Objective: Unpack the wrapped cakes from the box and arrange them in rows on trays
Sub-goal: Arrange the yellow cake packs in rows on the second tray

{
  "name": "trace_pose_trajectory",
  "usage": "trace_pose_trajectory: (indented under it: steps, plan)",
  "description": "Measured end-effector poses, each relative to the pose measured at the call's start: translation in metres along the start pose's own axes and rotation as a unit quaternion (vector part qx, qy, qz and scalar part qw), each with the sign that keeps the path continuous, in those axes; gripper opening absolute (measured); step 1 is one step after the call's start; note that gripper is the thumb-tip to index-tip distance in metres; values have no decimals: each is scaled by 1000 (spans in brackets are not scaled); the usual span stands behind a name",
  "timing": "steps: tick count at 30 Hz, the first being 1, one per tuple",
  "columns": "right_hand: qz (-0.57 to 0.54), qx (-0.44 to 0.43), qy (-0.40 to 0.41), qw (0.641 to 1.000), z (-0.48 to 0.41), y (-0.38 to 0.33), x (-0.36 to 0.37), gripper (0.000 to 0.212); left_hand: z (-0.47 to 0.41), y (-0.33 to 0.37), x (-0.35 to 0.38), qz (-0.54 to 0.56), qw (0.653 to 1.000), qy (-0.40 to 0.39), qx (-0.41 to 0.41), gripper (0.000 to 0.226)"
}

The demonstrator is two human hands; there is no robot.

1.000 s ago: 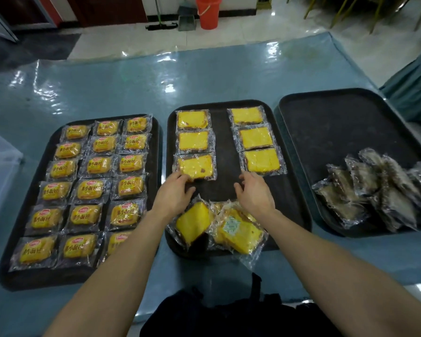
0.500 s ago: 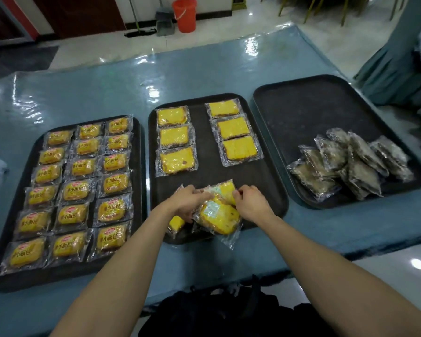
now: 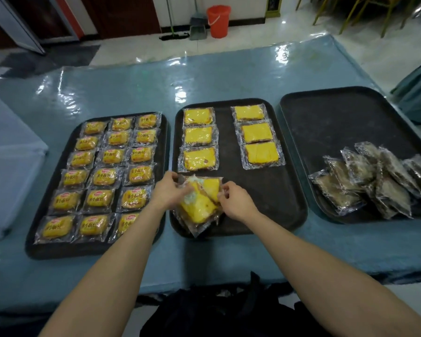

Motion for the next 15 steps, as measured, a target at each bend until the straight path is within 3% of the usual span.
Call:
trace_pose_trajectory:
  steps: [3,5,8,11,13,15]
  plan:
    - [41,-24,12,999,-4,-9,2,39,4,-12,-8,-95,995,9,-35,78]
    - [52,-35,3,998,-6,-11,2,40,8,-13,-10,-66,996,-20,-60,67]
    - [34,-79,-12,996,1,-17,-2,50,11,-8,-15,67,996,-21,-60,46]
    - [-10,-124,-59,991,14,-24,-10,81,9,2,-17,219,972,-31,-79,22]
    - [29,-145,-100,984,20,-30,-12,99,9,11,-18,302,946,-84,-87,20]
    - [67,-151,-111,980,22,-33,-14,94,9,18,-20,365,918,-123,-93,33]
Point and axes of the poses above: each hand's wrist, its own z-axis away from the middle knuckle, its own x-axis out of the palm, y = z × x, the point moved 2 cm from there along -z, towards the middle knuckle, and after that the axes turned 2 degrees about -x, right-handed, at the moved point
